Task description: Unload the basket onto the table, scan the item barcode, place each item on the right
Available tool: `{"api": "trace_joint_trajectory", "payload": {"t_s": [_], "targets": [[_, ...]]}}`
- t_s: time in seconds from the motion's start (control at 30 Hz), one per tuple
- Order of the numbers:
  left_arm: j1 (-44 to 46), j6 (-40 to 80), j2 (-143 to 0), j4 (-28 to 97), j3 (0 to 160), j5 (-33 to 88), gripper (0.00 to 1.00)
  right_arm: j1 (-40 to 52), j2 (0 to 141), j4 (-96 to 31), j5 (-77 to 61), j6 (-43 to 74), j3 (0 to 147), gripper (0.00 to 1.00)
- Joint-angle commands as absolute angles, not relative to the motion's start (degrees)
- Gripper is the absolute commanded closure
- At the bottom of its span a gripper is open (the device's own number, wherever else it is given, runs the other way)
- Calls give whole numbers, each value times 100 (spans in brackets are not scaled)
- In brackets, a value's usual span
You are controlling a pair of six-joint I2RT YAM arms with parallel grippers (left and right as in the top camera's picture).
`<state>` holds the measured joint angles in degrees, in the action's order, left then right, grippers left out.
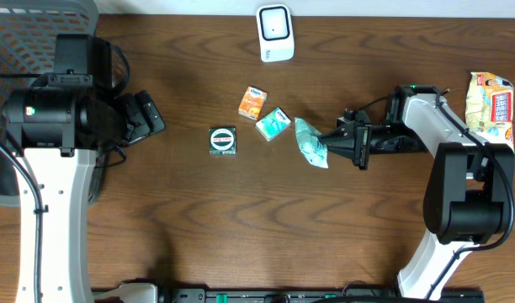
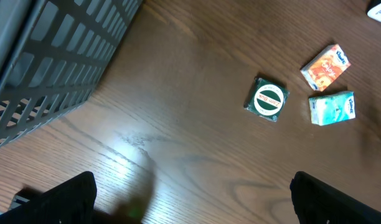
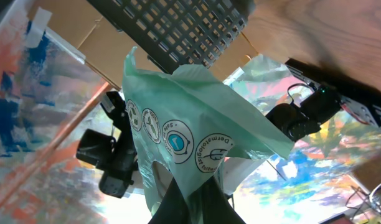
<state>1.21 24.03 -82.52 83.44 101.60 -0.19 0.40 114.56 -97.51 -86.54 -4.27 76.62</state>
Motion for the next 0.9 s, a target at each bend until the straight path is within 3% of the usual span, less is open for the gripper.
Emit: {"api": "trace_joint_trajectory", "payload": {"t_s": [0.0, 0.17, 0.57, 0.87], "targets": [[93, 2427, -8272, 8353, 10149, -67, 2, 108, 11205, -9754, -8696, -1094, 7682, 99], [93, 2427, -8272, 8353, 10149, -67, 2, 222, 11196, -9754, -8538, -1533, 7682, 99], [93, 2427, -8272, 8353, 10149, -67, 2, 952, 11041, -9751, -8954, -1175, 7682, 99], [93, 2427, -8272, 8353, 10149, -67, 2, 1247, 10068, -9754, -8954, 257, 7682, 99]]}}
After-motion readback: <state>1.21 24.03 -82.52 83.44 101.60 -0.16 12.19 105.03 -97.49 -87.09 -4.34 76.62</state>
